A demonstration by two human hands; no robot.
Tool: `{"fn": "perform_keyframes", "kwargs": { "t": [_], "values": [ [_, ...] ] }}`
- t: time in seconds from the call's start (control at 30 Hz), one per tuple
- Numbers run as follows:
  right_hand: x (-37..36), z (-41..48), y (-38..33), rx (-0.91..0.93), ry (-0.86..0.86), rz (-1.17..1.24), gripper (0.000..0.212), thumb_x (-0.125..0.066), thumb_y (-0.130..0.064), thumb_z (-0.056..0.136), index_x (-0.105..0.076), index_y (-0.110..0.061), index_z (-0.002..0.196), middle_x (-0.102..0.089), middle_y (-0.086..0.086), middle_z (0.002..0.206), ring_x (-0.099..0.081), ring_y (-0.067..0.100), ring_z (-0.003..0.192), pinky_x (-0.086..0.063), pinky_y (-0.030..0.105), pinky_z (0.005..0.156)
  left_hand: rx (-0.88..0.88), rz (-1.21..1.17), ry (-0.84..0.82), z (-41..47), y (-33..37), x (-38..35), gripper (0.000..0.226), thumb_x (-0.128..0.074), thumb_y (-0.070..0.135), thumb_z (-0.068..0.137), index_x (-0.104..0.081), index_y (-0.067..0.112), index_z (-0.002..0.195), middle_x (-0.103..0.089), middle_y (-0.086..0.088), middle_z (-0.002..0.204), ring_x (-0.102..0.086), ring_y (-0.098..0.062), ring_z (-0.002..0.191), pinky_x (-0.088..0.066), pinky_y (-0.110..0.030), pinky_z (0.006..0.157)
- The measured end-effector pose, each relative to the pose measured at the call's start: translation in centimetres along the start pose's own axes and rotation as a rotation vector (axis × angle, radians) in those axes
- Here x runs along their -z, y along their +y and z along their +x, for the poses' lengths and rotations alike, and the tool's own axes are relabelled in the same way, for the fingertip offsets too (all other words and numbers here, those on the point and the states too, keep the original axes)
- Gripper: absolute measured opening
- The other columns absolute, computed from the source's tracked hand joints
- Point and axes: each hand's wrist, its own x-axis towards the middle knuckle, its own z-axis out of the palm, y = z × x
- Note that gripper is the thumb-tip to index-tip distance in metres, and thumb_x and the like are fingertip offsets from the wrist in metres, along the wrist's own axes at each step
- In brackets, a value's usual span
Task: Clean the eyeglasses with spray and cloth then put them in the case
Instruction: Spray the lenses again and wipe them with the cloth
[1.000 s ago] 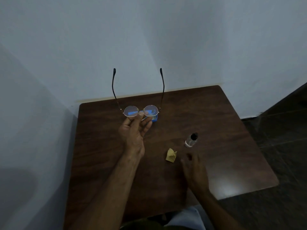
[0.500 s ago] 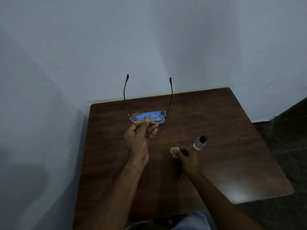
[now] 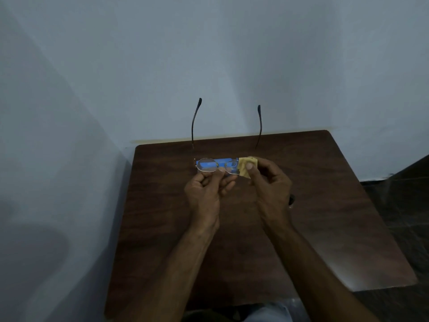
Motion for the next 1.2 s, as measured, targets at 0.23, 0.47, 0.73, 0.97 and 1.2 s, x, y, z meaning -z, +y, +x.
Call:
{"fn": "perform_keyframes", "kwargs": {
  "t": [0.23, 0.47, 0.73, 0.97, 1.2],
  "values": [
    [-0.7, 2.6, -3.6, 0.05, 0.014, 0.08, 0.015, -0.074, -0.01, 0.093, -0.075, -0.004, 0.107, -0.078, 0.001, 0.095, -0.074, 0.008, 0.087, -0.058, 0.024, 0.076, -0.04, 0.013, 0.018, -1.1, -0.2, 0.5, 0.02, -0.07, 0.004, 0.097, -0.072, -0.005, 0.115, -0.08, -0.018, 0.092, -0.079, -0.02, 0.074, -0.064, -0.027, 0.069],
    [-1.3, 5.5, -7.2, 0.064, 0.023, 0.122, 0.005, -0.077, -0.014, 0.092, -0.079, -0.011, 0.096, -0.078, -0.005, 0.081, -0.073, 0.004, 0.077, -0.057, 0.024, 0.071, -0.082, 0.097, 0.008, -1.5, -0.7, 1.0, 0.015, -0.071, 0.004, 0.096, -0.075, 0.004, 0.11, -0.081, -0.016, 0.089, -0.079, -0.023, 0.075, -0.064, -0.027, 0.068],
    [-1.3, 4.5, -6.6, 0.015, 0.031, 0.102, 0.016, -0.077, -0.016, 0.092, -0.079, -0.006, 0.104, -0.08, -0.001, 0.087, -0.074, 0.005, 0.08, -0.055, 0.019, 0.071, -0.08, 0.058, 0.032, -1.2, -0.2, 0.8, 0.022, -0.071, 0.007, 0.096, -0.073, -0.001, 0.116, -0.081, -0.017, 0.093, -0.079, -0.021, 0.076, -0.064, -0.026, 0.068],
    [-1.0, -0.5, -2.2, 0.03, -0.001, 0.048, 0.016, -0.076, -0.007, 0.091, -0.078, -0.005, 0.107, -0.08, 0.002, 0.099, -0.076, 0.013, 0.096, -0.058, 0.022, 0.081, -0.044, -0.035, 0.031, -0.3, 1.2, 0.0, 0.019, -0.07, 0.005, 0.097, -0.072, -0.007, 0.112, -0.079, -0.019, 0.089, -0.078, -0.021, 0.076, -0.064, -0.027, 0.07],
    [-0.6, -0.4, -1.5, 0.058, 0.039, -0.039, 0.012, -0.078, -0.015, 0.09, -0.077, -0.02, 0.101, -0.076, 0.003, 0.105, -0.071, 0.017, 0.103, -0.059, 0.034, 0.086, -0.015, -0.004, 0.004, -0.6, 0.8, 0.3, 0.022, -0.07, 0.006, 0.096, -0.072, -0.004, 0.116, -0.08, -0.019, 0.093, -0.079, -0.02, 0.075, -0.064, -0.026, 0.067]
  ]
}}
